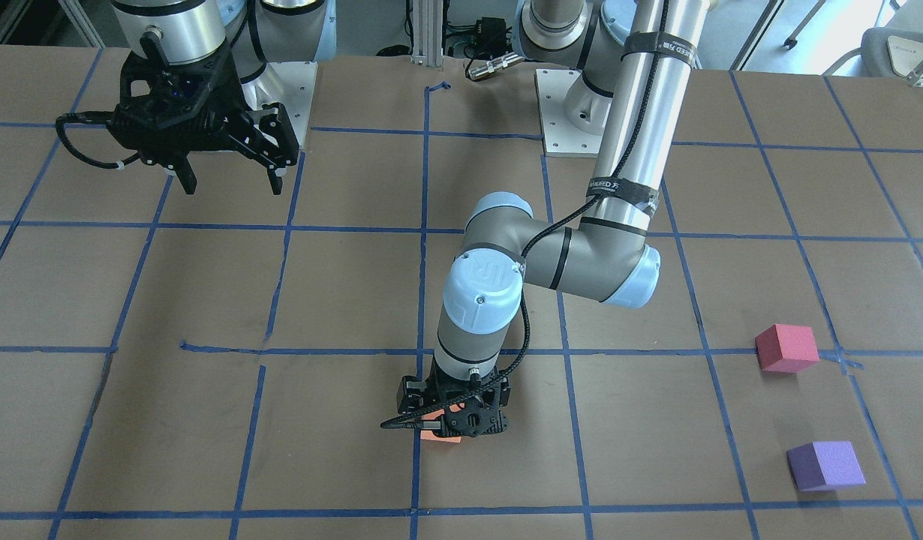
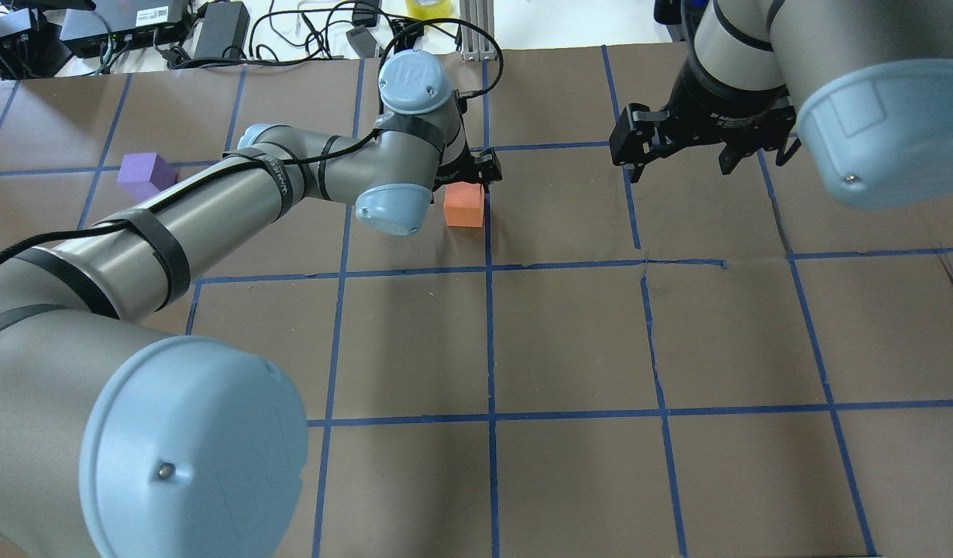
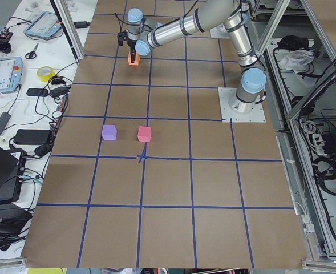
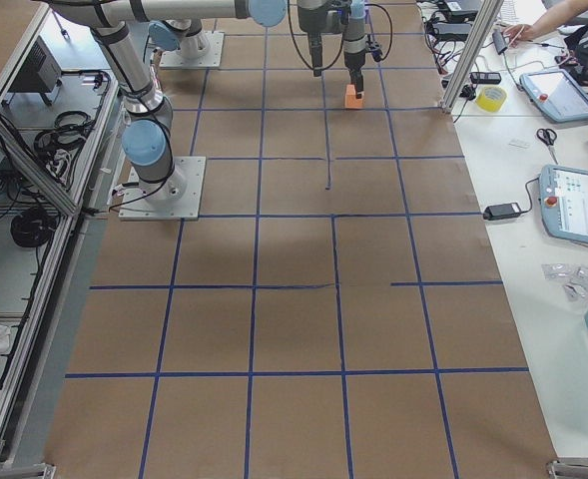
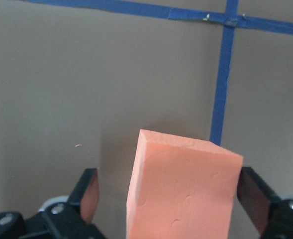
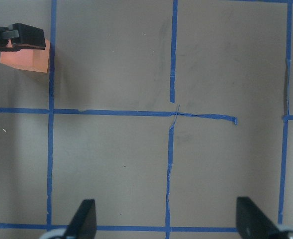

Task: Arrange blocks in a line
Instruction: 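Reach the left gripper to the orange cube and grasp it while the right arm withdraws, then carry the orange cube with the left gripper toward the pink cube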

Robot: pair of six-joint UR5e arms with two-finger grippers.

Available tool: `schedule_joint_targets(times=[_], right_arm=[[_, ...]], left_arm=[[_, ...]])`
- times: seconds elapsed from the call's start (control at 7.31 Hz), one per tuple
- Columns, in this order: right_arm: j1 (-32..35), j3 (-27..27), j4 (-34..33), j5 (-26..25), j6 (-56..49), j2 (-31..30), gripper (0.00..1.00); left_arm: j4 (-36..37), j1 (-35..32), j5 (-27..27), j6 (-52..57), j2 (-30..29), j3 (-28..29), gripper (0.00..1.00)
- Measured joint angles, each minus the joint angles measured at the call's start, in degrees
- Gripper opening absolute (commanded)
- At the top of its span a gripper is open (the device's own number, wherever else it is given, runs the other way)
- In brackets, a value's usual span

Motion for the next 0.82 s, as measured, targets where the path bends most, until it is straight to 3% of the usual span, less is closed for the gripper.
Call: schedule_joint_targets(times=[0.14,0.27,0.41,0.82], right_arm=[[0.00,0.00,0.05,0.12,0.03,-0.06,1.00],[-0.02,0.00,0.16,0.25,0.04,-0.31,1.00],[-0.05,0.01,0.57,0.22,0.07,-0.77,1.00],[-0.28,0.03,3.58,-0.02,-0.17,-1.72,1.00]], left_arm=[[0.02,-0.42,0.16,0.28,0.09,-0.02,0.26],[-0.09,-0.60,1.07,0.87,0.49,-0.17,0.19],[-0.24,-0.52,3.36,1.35,1.07,-0.50,0.02],[-2.29,5.62,5.91,6.64,5.10,-0.41,0.01]])
